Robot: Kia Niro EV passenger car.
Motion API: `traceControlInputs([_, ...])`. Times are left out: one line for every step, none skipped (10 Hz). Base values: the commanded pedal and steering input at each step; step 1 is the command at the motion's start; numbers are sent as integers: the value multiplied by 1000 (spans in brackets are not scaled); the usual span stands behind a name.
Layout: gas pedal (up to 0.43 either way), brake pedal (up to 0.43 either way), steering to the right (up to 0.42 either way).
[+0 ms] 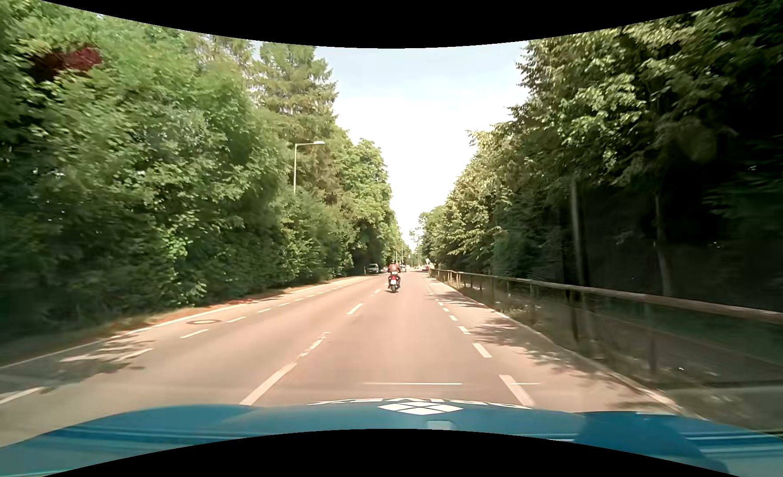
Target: Follow the waypoints while adhering to traffic rules and regulations
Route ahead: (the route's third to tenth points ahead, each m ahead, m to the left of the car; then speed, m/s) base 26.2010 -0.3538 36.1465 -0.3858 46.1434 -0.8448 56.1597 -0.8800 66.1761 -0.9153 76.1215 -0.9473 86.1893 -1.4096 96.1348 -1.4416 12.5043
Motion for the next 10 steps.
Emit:
traceControlInputs([28,0,1])
traceControlInputs([20,0,1])
traceControlInputs([0,0,1])
traceControlInputs([0,0,1])
traceControlInputs([0,0,1])
traceControlInputs([0,0,1])
traceControlInputs([0,0,1])
traceControlInputs([0,0,1])
traceControlInputs([0,0,1])
traceControlInputs([0,0,1])
